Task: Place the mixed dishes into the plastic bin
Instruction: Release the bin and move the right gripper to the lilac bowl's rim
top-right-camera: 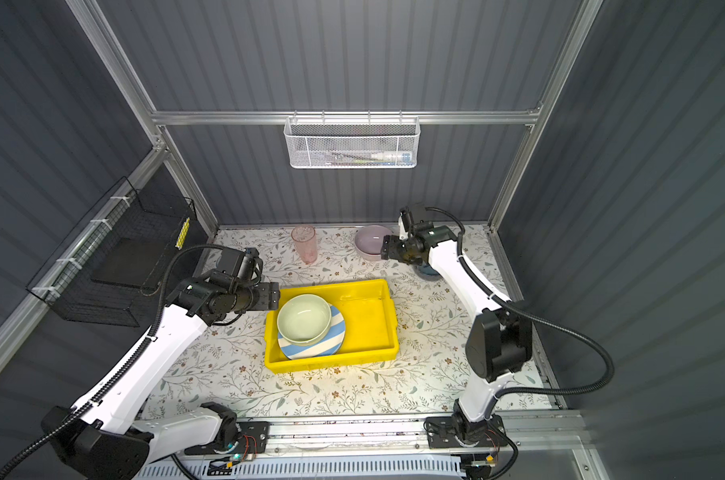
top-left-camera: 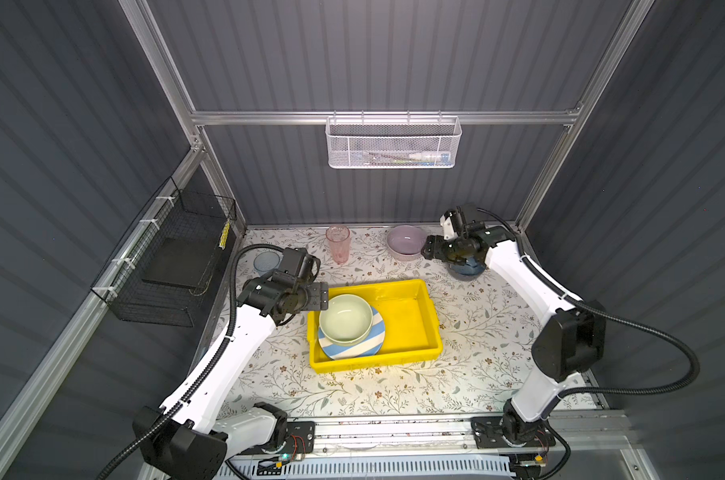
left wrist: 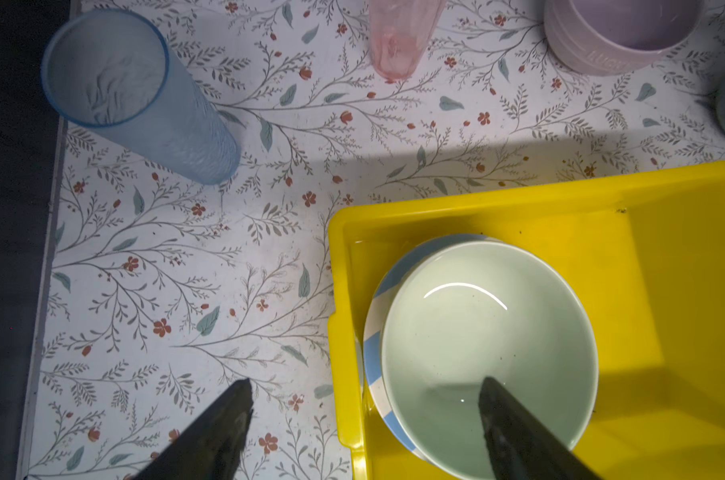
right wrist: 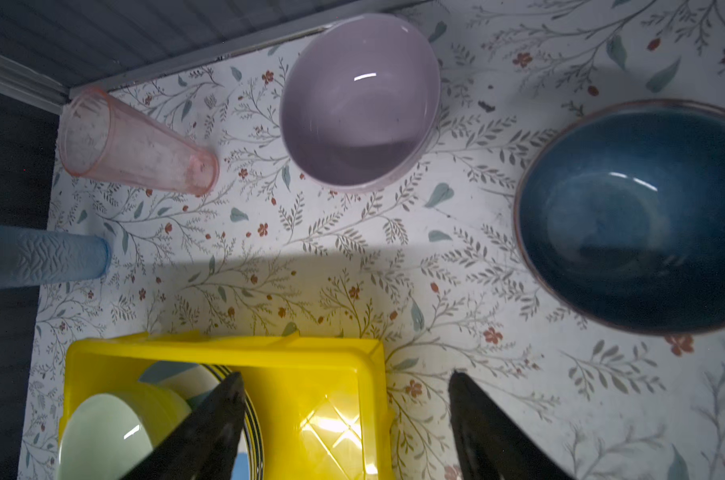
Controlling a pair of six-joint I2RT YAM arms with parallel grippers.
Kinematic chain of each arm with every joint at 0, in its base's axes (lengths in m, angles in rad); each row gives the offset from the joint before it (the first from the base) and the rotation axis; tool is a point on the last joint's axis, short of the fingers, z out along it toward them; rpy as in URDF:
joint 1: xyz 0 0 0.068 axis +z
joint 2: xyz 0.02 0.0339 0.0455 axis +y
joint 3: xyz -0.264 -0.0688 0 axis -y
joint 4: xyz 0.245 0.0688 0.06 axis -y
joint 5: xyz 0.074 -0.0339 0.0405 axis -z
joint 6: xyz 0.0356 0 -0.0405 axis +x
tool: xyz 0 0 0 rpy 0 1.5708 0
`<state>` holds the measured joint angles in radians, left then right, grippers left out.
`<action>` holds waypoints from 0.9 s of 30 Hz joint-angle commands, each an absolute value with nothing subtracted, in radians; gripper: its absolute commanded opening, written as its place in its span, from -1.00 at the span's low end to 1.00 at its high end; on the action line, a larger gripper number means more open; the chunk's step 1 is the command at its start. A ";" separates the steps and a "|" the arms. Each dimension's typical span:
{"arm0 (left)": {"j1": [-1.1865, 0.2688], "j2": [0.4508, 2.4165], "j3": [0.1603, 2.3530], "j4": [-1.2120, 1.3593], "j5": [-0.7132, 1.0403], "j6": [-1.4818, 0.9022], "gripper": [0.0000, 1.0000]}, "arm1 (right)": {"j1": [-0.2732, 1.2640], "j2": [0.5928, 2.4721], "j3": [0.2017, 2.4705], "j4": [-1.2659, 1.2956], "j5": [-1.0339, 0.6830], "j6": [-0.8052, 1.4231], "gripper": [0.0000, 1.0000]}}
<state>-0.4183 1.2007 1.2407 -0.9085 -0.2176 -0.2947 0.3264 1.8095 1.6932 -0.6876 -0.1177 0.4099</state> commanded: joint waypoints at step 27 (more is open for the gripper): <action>-0.399 1.192 1.289 -0.853 -0.161 -0.124 0.78 | 0.273 2.422 2.249 -0.675 -0.037 0.519 0.17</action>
<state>-0.4042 1.2045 1.2579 -0.8249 -0.1719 -0.1577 0.2783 2.4050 2.2242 -0.6624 -0.0628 0.4973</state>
